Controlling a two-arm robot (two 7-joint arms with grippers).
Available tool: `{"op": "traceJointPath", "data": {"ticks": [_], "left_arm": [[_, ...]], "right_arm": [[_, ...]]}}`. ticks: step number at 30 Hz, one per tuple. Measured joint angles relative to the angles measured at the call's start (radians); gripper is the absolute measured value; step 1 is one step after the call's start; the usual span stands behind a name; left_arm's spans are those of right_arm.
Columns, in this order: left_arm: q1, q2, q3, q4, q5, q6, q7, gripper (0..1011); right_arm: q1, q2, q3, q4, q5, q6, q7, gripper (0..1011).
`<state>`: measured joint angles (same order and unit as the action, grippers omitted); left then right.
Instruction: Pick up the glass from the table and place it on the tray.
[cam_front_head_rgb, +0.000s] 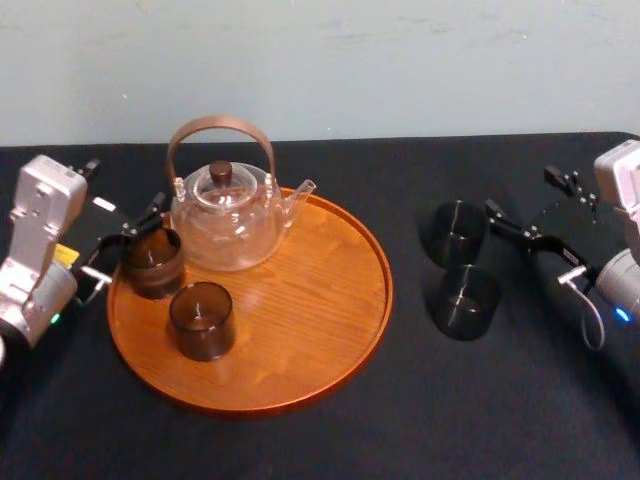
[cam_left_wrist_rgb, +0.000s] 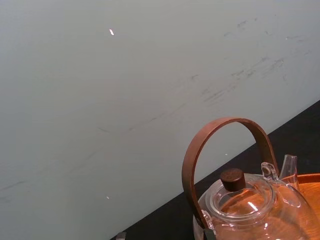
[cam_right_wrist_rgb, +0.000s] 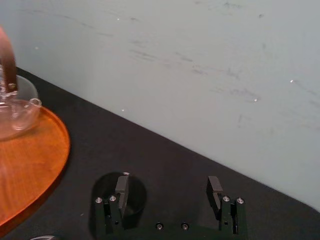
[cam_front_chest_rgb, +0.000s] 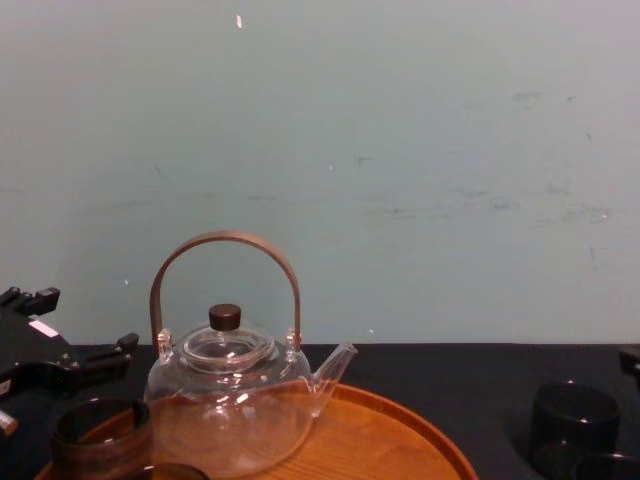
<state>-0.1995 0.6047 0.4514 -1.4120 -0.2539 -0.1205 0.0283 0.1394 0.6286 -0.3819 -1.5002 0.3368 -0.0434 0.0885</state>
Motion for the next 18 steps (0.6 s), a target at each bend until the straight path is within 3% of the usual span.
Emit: {"op": "traceJointPath", "data": {"ticks": [7, 18], "left_arm": [[0.0, 0.0, 0.0, 0.0, 0.0, 0.0, 0.0, 1001], [0.0, 0.0, 0.0, 0.0, 0.0, 0.0, 0.0, 1001]], "right_arm": [[-0.067, 0.037, 0.044, -0.083, 0.054, 0.054, 0.049, 1002], [-0.159, 0.101, 0.085, -0.178, 0.083, 0.073, 0.139, 1002]]}}
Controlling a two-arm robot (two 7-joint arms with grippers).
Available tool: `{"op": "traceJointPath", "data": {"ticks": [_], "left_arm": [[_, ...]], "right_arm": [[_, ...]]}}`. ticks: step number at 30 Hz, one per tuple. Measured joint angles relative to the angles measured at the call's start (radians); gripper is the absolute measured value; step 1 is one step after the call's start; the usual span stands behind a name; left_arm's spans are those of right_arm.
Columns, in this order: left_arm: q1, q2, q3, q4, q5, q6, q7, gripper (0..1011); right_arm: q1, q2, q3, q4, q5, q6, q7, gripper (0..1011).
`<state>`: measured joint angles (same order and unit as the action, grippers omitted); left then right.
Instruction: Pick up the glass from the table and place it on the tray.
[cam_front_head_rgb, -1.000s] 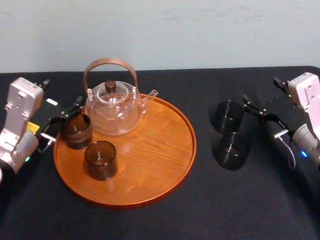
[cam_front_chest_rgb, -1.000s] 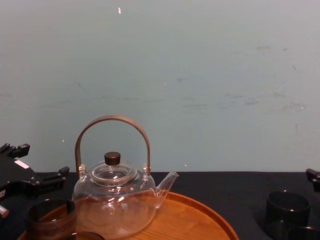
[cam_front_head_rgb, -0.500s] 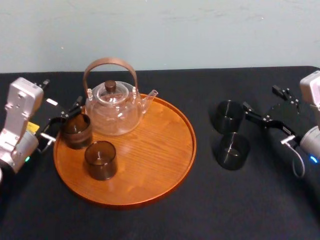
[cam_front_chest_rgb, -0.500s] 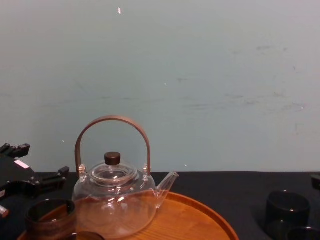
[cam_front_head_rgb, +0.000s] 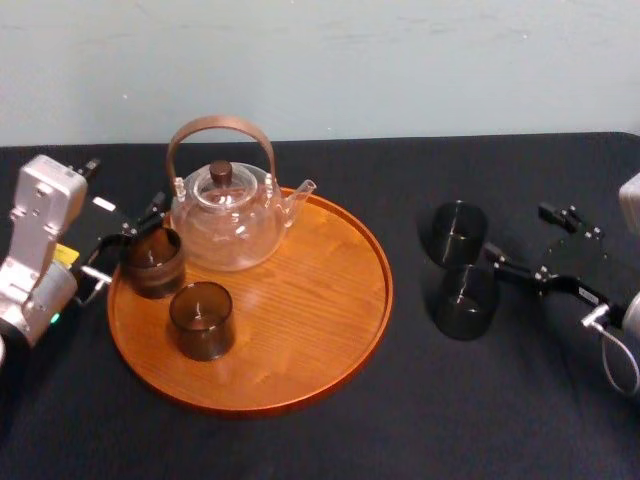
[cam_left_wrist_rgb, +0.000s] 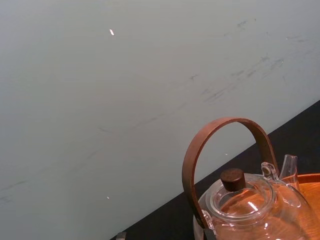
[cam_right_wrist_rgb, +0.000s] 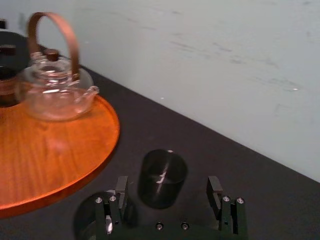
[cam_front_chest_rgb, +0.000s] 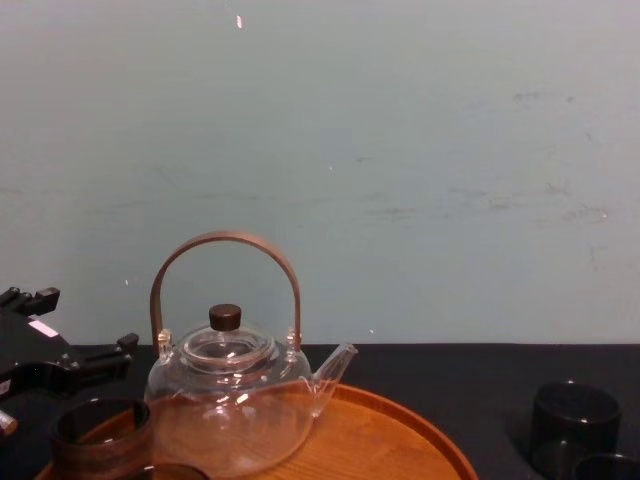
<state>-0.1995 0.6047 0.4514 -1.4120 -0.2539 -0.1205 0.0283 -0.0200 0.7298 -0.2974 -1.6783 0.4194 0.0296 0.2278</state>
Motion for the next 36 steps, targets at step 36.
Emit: {"op": "traceJointPath", "data": {"ticks": [36], "left_arm": [[0.0, 0.0, 0.0, 0.0, 0.0, 0.0, 0.0, 1001]], "right_arm": [[-0.056, 0.087, 0.027, -0.002, -0.002, 0.014, 0.321, 1002]]}}
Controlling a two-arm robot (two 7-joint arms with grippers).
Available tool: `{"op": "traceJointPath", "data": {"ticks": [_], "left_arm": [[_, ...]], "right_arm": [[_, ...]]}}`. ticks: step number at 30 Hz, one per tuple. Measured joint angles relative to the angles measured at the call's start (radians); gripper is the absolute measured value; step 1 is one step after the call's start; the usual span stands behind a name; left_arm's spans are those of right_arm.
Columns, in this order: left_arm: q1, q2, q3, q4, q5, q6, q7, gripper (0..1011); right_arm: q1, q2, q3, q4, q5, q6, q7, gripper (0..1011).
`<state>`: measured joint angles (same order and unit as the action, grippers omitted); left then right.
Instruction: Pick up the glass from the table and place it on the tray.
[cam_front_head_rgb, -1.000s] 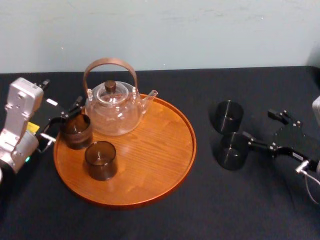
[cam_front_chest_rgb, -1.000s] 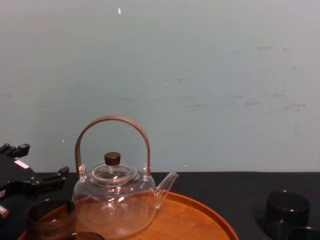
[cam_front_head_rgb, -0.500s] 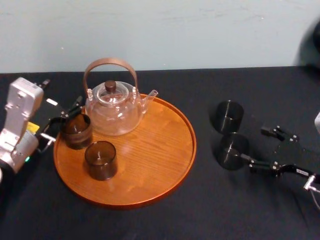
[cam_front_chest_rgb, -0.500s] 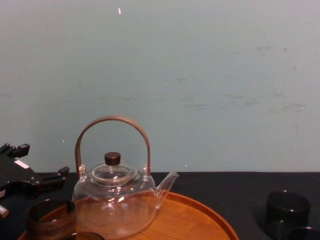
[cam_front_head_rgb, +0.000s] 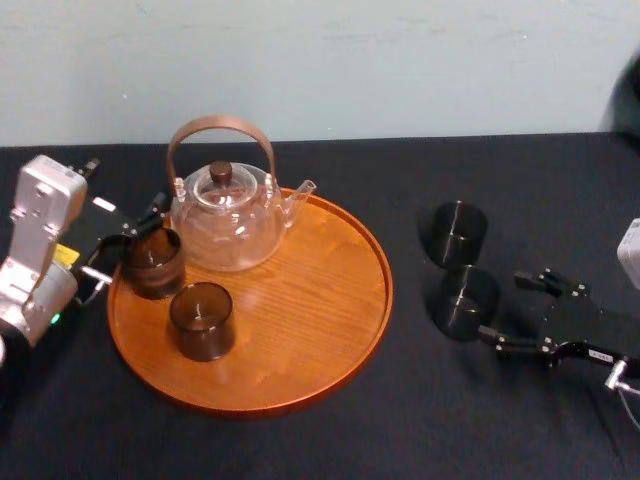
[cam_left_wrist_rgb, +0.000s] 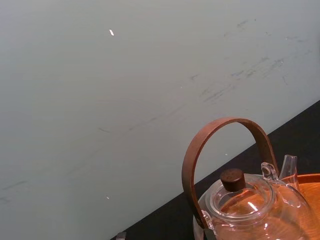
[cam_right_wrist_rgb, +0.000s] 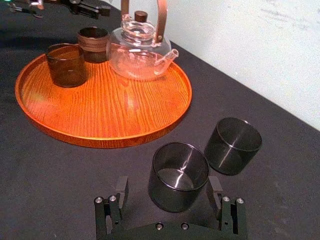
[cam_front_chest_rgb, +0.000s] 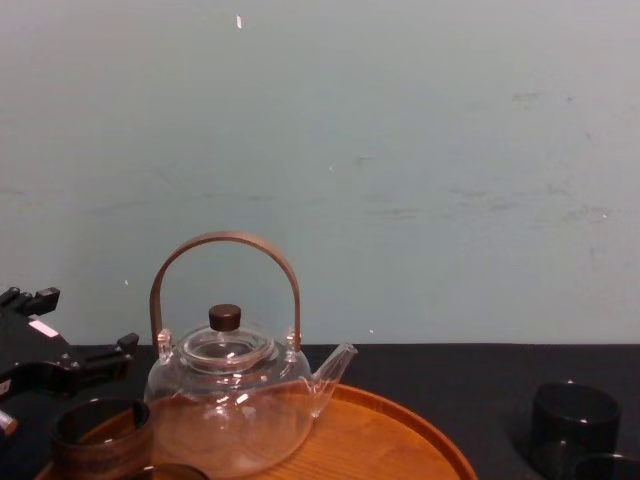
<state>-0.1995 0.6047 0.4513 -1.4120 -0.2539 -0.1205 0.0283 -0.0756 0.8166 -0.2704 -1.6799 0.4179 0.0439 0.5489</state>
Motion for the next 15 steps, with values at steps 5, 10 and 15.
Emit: {"op": "traceJointPath", "data": {"ticks": [5, 10, 15], "left_arm": [[0.0, 0.0, 0.0, 0.0, 0.0, 0.0, 0.0, 1001], [0.0, 0.0, 0.0, 0.0, 0.0, 0.0, 0.0, 1001], [0.0, 0.0, 0.0, 0.0, 0.0, 0.0, 0.0, 1001]], "right_arm": [[0.009, -0.022, 0.003, 0.014, 0.003, 0.028, -0.01, 1002], [0.019, -0.042, 0.003, 0.025, 0.008, 0.046, -0.016, 1002], [0.034, -0.058, 0.0, 0.039, 0.017, 0.063, -0.016, 1002]]}}
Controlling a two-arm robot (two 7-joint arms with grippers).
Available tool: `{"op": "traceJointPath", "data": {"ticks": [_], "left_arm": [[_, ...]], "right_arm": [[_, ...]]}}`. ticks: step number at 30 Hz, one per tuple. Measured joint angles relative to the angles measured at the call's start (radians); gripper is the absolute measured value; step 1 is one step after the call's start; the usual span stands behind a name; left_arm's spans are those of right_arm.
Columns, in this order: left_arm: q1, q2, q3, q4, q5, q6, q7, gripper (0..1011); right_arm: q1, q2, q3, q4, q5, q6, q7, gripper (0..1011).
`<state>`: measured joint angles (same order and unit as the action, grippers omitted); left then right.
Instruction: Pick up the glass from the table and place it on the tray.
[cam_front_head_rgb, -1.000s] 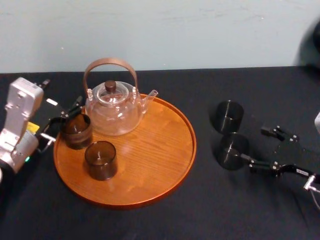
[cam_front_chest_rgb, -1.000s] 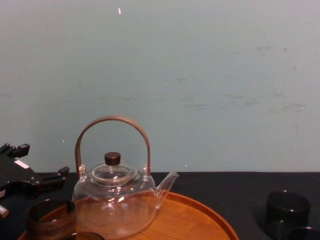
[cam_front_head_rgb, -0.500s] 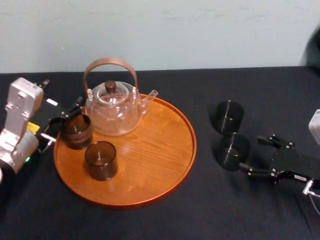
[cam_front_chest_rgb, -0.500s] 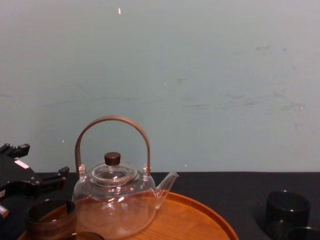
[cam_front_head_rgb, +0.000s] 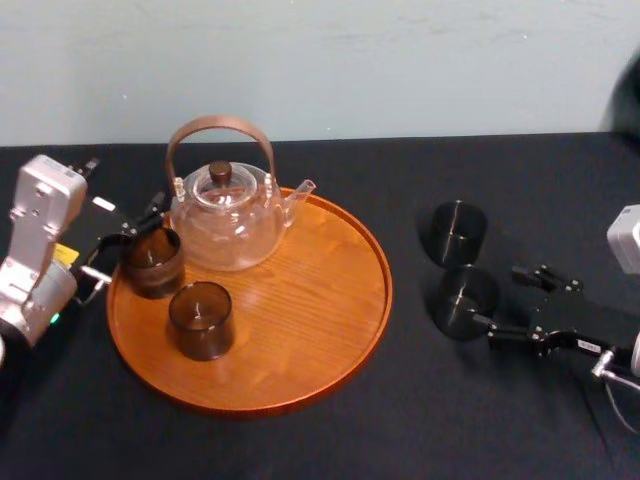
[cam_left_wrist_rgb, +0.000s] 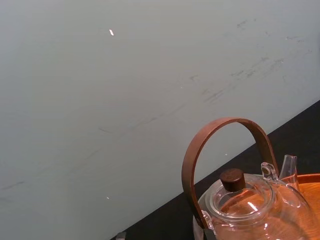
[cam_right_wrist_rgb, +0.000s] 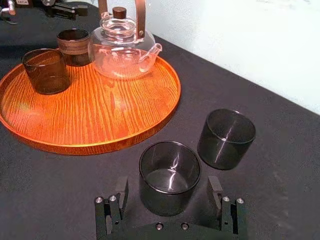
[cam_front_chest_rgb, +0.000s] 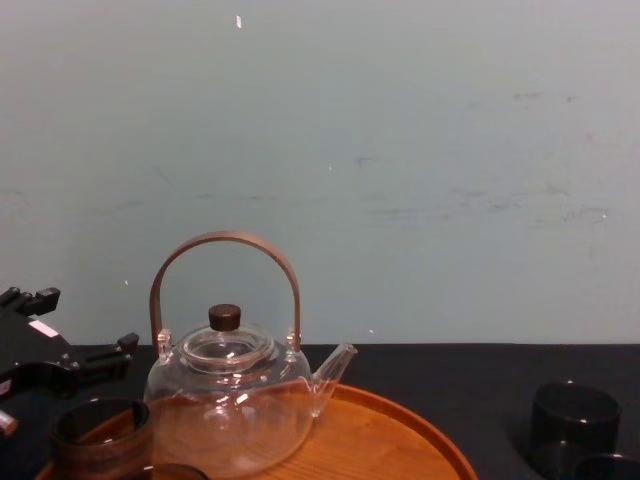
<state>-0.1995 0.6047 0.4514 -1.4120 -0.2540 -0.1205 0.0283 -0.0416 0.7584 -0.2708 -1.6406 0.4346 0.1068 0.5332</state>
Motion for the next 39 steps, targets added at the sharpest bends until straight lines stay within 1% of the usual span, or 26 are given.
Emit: {"op": "traceJointPath", "data": {"ticks": [9, 19, 39], "left_arm": [[0.0, 0.0, 0.0, 0.0, 0.0, 0.0, 0.0, 1001], [0.0, 0.0, 0.0, 0.0, 0.0, 0.0, 0.0, 1001], [0.0, 0.0, 0.0, 0.0, 0.0, 0.0, 0.0, 1001]], "right_arm": [[0.036, -0.018, -0.025, 0.028, 0.007, 0.033, 0.009, 1002], [0.078, -0.029, -0.053, 0.057, 0.012, 0.073, 0.013, 1002], [0.151, -0.056, -0.108, 0.109, 0.01, 0.099, 0.019, 1002]]}}
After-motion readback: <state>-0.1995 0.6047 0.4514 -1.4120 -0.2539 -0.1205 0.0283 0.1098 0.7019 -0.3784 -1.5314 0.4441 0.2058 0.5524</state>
